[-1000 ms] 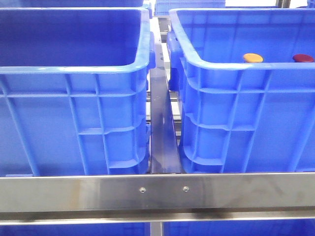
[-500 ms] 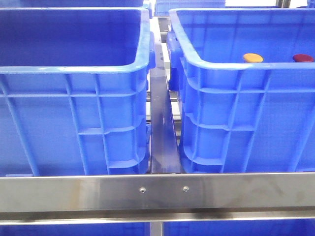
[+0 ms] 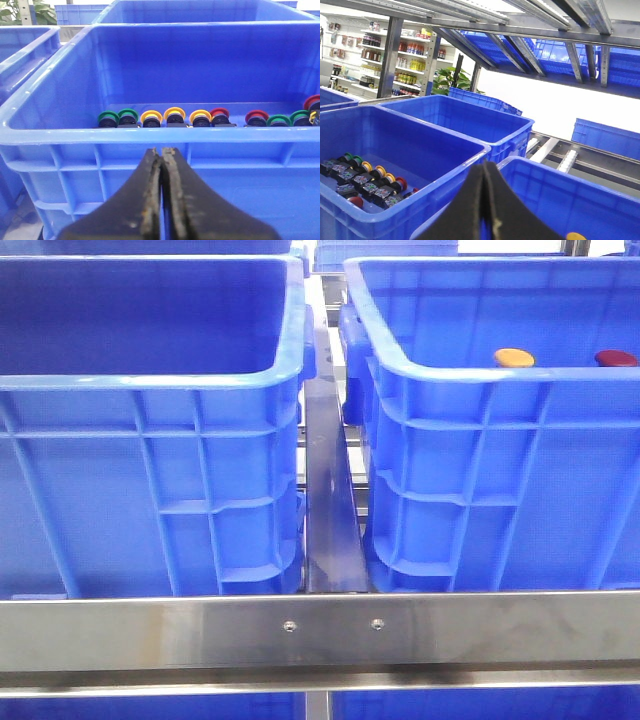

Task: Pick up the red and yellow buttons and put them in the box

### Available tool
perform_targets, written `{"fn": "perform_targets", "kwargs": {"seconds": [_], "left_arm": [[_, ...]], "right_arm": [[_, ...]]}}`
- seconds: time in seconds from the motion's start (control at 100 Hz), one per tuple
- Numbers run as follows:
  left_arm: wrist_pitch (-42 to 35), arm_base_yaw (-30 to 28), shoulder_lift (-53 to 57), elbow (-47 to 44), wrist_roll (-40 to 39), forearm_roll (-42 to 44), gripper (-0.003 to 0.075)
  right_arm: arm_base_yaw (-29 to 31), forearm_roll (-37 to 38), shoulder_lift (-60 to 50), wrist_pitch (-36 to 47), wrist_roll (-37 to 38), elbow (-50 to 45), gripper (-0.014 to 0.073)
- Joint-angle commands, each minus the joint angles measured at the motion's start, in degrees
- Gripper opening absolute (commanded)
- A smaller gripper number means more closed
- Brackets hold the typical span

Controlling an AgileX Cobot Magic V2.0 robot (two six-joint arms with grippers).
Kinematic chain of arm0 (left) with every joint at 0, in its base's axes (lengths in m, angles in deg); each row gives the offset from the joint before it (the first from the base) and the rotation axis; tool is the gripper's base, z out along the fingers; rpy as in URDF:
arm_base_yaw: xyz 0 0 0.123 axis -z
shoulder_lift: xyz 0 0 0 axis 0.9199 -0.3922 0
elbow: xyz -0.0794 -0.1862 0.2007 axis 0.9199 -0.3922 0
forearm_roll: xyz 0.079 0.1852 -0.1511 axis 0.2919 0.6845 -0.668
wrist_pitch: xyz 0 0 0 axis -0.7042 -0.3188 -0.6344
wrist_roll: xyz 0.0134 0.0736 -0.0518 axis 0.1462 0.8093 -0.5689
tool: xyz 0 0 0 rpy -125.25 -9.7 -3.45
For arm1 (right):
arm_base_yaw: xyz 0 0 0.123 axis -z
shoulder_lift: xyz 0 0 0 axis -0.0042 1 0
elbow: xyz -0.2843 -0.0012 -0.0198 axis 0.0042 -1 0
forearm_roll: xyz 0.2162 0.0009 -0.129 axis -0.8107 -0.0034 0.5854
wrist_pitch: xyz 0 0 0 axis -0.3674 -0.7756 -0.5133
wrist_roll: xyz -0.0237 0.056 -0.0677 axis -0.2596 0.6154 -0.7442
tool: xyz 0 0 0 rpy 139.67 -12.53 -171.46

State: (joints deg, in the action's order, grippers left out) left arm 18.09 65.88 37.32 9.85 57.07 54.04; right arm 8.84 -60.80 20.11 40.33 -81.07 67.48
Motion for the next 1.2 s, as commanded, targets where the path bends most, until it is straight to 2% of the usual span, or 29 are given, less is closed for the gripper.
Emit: {"fn": "perform_targets", "kwargs": {"seconds": [0.0, 0.3, 0.4, 0.53, 0.73, 0.83, 0.98, 1.06, 1.19], "left_arm": [[-4.05, 0.04, 1.75, -3.0, -0.65, 0.03, -0.002], [-4.05, 0.04, 1.75, -3.0, -0.65, 0.03, -0.002], [-4.05, 0.04, 1.75, -3.0, -0.65, 0.03, -0.002], [-4.05, 0.04, 1.75, -3.0, -0.65, 0.03, -0.002], [-4.05, 0.04, 1.75, -3.0, -0.65, 0.03, -0.002], [-4.05, 0.04, 1.75, -3.0, -0.65, 0.03, -0.002], [-4.05, 0.04, 1.75, -3.0, -0.65, 0.03, -0.002], [-4.05, 0.04, 1.75, -3.0, -0.65, 0.03, -0.002], [-4.05, 0.04, 1.75, -3.0, -0.65, 0.03, -0.002]], "right_arm": [[0.0, -3.14, 0.71, 1.4, -0.7, 1.34, -0.0062], [-0.25, -2.6, 0.33, 9.84, -0.55, 1.11, -0.0062], [-0.25, 0.17, 0.33, 12.55, 2.61, 1.11, -0.0062], [-0.11, 12.66, 0.33, 16.66, 15.1, 1.11, -0.0062], [-0.28, 26.71, 0.33, 24.43, 25.34, 1.11, -0.0062], [-0.28, 37.27, 0.33, 24.91, 36.31, 1.11, -0.0062], [-0.28, 61.6, 0.33, 25.11, 57.84, 1.11, -0.0062], [-0.28, 69.89, 0.33, 26.52, 67.89, 1.11, -0.0062], [-1.64, 80.19, 0.33, 31.43, 77.0, 0.89, -0.0062]]}}
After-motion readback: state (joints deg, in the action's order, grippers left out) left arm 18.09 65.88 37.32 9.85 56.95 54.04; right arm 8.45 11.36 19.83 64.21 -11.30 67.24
